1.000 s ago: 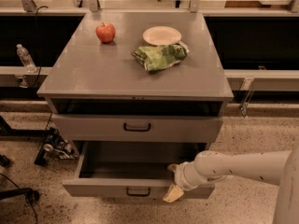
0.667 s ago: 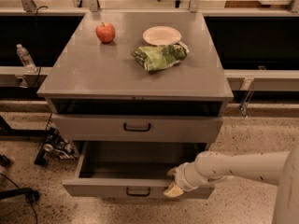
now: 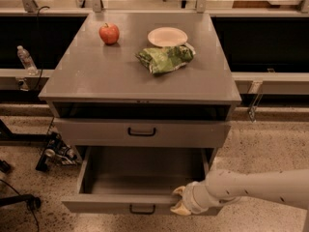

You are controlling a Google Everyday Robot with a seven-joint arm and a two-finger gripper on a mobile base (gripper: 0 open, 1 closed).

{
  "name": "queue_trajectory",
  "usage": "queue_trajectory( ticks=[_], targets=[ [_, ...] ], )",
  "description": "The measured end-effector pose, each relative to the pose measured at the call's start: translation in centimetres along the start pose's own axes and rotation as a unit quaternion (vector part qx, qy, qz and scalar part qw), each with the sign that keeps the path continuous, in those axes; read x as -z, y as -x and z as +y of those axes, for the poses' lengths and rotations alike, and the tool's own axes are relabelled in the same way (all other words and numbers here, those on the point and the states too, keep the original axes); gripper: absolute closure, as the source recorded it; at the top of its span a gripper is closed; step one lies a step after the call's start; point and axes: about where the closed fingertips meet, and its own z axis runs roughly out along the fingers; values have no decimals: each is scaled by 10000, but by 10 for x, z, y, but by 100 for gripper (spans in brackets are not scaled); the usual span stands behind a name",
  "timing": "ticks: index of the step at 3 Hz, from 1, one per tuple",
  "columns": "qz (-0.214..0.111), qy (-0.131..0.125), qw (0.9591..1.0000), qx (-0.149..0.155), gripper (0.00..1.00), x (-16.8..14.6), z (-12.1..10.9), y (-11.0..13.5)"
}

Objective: Open middle drawer

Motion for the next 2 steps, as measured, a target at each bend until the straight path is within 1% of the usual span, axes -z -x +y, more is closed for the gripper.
queue_trajectory(
  ticks=[1, 2],
  targets=[
    [-50, 106, 9999, -123, 100, 1, 13, -6],
    [-51, 113, 9998, -123, 97, 1, 14, -5]
  ],
)
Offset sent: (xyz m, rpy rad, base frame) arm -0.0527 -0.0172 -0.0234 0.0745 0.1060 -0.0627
